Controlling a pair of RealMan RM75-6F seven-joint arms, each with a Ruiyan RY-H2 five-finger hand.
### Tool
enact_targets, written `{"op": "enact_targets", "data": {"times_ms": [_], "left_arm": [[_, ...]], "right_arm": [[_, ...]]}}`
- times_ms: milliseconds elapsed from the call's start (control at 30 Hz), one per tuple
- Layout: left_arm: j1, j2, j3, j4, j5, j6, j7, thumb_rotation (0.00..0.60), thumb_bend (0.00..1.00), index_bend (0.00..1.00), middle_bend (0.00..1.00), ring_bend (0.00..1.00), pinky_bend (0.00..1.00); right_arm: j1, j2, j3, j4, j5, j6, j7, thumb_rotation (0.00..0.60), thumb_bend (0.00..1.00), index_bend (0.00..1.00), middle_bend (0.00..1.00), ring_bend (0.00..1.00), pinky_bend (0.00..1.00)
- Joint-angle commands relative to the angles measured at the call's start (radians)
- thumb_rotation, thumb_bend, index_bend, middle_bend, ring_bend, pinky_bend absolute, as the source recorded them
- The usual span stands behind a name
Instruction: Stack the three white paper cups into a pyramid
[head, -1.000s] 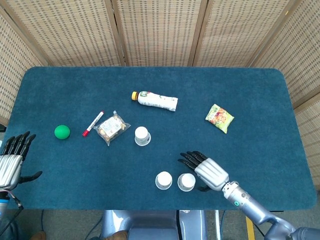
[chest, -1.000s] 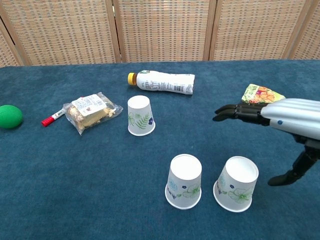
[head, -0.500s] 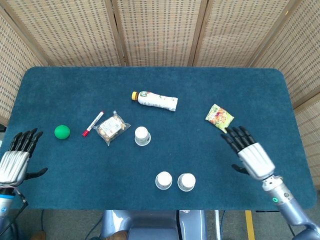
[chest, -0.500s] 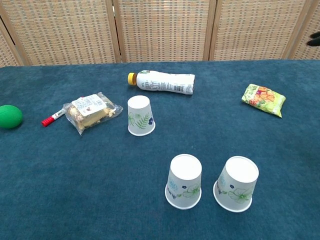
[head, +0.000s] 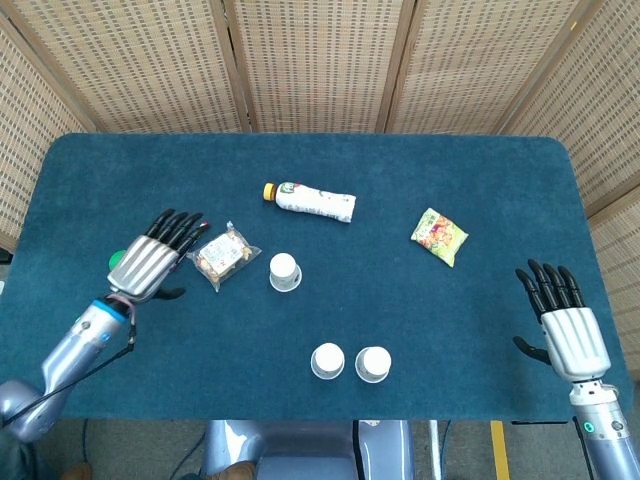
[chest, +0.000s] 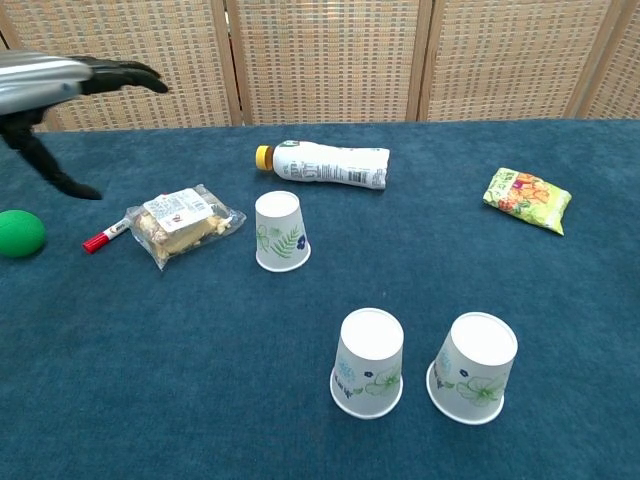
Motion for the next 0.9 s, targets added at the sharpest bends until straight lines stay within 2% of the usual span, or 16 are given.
{"op": "enact_targets", "data": {"times_ms": [33,200,467,900], "left_arm": [[-0.147,-0.105,-0.057,0.087,-0.097,-0.150,0.077,0.600,0.00,0.10,0.00,0.05,0.08],[-0.243,-0.193,-0.076,0.159,-0.179,-0.232,0.123,0.600,0.00,0.15,0.03,0.11,0.16],[-0.346,-0.274,-0.055,0.251,-0.271,-0.319,0.194,0.600,0.00,0.19,0.09,0.17,0.25],[-0.409,-0.367,-0.023,0.344,-0.345,-0.333,0.191,0.600,0.00,0.28,0.17,0.25,0.32]], "right_arm": [[-0.003,0.004,0.009,0.002,0.011,-0.014,0.001,0.600,0.00,0.00,0.00,0.00,0.00],[-0.001,0.006,0.016,0.010,0.020,-0.040,0.017,0.600,0.00,0.01,0.00,0.00,0.00],[-0.011,0.011,0.030,0.018,0.034,-0.050,0.033,0.600,0.00,0.03,0.00,0.00,0.00],[-0.021,0.013,0.044,0.024,0.031,-0.051,0.047,0.600,0.00,0.03,0.00,0.00,0.00]]}}
